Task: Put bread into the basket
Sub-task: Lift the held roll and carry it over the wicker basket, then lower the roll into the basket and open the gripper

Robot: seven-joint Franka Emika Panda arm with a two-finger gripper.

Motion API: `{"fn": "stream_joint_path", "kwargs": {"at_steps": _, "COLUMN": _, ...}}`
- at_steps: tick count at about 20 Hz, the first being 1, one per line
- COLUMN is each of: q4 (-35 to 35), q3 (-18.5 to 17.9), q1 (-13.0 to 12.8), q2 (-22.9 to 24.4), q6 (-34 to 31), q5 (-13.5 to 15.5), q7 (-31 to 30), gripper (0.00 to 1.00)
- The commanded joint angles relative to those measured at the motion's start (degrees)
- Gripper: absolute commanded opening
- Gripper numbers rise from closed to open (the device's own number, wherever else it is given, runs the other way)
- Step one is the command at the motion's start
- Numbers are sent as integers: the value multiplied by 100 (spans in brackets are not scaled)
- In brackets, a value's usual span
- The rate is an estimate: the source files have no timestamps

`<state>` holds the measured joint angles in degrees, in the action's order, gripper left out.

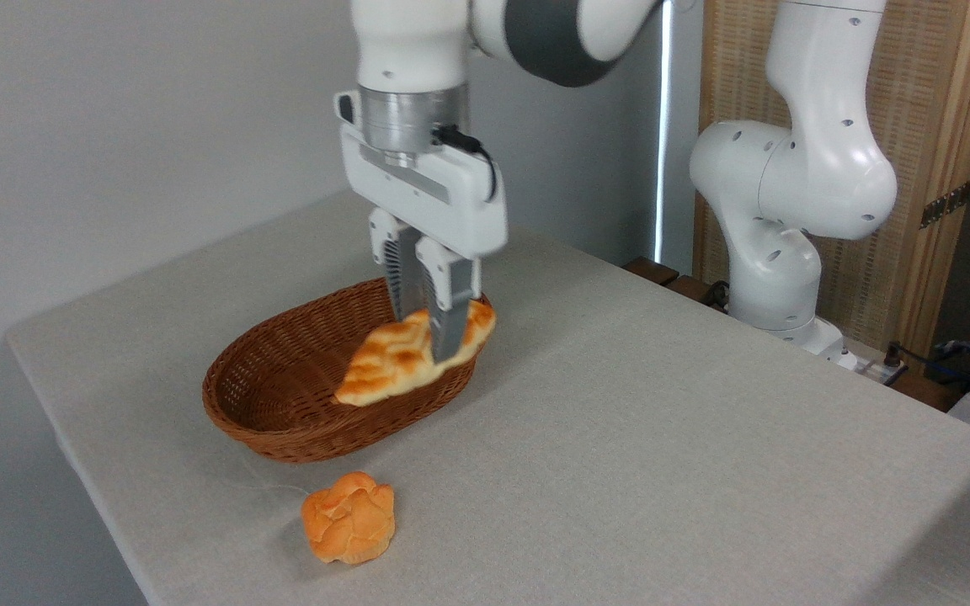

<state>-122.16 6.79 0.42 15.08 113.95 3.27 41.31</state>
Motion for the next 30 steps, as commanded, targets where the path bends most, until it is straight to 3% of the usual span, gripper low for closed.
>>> {"fn": "stream_joint_path", "kwargs": {"at_steps": 1, "q4": 534, "q3": 533, "q1": -15, "q2": -541, "q6": -110, "q5": 86, "q7": -614, "gripper": 51}}
{"fn": "stream_joint_path", "kwargs": {"at_steps": 6, "q4": 789, "q3": 1087, "q1": -15, "q2": -1173, "q6": 215, "q5": 33, "q7": -1221, "gripper": 51}}
{"fn": "stream_joint_path", "kwargs": {"at_steps": 13, "q4": 843, "q3": 1150, "q1": -270, "q2": -1719, "q6": 751, "q5": 15, "q7": -1275, "gripper": 52}}
{"fn": "stream_joint_path", "kwargs": {"at_steps": 15, "q4": 843, "q3": 1150, "q1": -270, "q2": -1754, "q6": 760, "q5": 7, "q7": -1257, "gripper": 63}}
{"fn": "stream_joint_path", "kwargs": {"at_steps": 17, "q4": 851, "q3": 1150, "q1": -270, "q2": -1825, "q6": 813, "q5": -11, "q7": -1240, "gripper": 95}}
{"fn": "stream_joint_path", "kwargs": {"at_steps": 18, "q4": 895, "q3": 1150, "q1": -270, "q2": -1825, "q6": 813, "q5": -2, "q7": -1240, "gripper": 97}}
{"fn": "stream_joint_path", "kwargs": {"at_steps": 30, "q4": 922, "q3": 1158, "q1": -279, "q2": -1816, "q6": 804, "q5": -11, "q7": -1257, "gripper": 100}}
